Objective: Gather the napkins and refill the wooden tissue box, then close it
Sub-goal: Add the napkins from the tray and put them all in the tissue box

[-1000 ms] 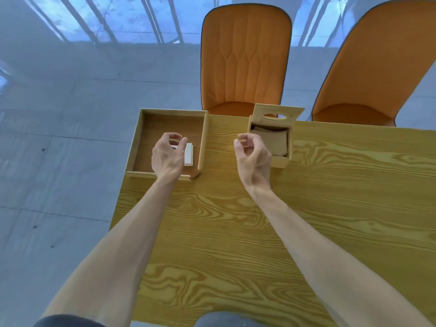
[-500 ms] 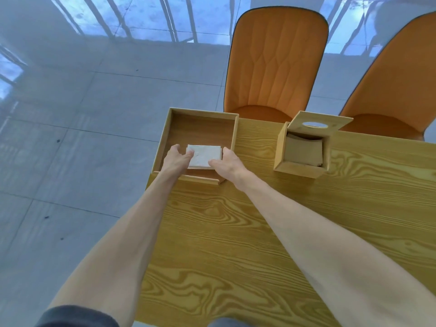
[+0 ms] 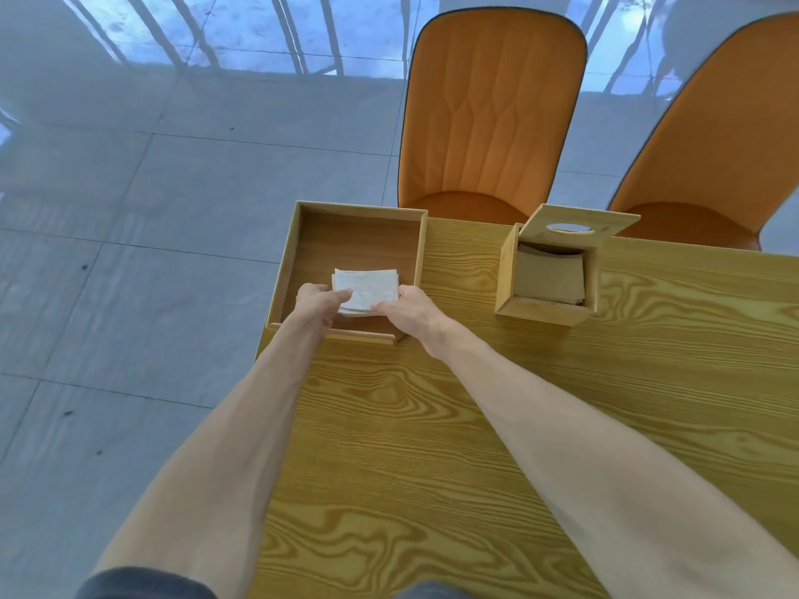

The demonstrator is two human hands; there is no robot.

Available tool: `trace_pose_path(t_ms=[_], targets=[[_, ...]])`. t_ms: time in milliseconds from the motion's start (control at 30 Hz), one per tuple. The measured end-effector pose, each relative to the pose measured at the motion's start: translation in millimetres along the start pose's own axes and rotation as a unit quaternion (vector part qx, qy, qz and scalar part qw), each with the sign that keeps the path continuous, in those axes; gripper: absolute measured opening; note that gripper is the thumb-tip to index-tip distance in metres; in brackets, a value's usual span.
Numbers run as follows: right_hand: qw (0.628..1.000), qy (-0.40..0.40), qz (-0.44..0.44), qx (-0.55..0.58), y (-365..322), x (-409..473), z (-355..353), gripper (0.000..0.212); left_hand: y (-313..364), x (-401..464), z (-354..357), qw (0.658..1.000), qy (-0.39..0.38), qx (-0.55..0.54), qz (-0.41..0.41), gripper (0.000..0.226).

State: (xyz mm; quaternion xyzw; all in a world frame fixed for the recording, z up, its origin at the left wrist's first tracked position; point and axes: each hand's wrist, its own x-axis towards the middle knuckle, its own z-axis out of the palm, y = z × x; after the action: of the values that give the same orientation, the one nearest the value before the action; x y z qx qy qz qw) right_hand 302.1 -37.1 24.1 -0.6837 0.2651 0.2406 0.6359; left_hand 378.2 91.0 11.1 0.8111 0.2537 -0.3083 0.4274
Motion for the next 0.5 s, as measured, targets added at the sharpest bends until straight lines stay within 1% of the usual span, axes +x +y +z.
trace_pose_path(t_ms=[200, 300, 500], targets=[[1.0, -0.009, -0.009, 0.006, 4.4, 2.0, 1.6, 0.041, -2.7, -0.1, 2.7, 1.0, -0.005, -0.007, 0.007, 0.049], [1.0, -0.008, -0.012, 0.013, 4.9, 1.2, 0.9, 0.039, -6.5, -0.9, 2.4, 1.0, -0.004, -0.015, 0.021, 0.047], [1.0, 0.002, -0.008, 0.021, 7.3, 1.4, 0.7, 0.035, -9.1, -3.2, -2.6, 0.998, -0.03, -0.029, 0.057, 0.048]])
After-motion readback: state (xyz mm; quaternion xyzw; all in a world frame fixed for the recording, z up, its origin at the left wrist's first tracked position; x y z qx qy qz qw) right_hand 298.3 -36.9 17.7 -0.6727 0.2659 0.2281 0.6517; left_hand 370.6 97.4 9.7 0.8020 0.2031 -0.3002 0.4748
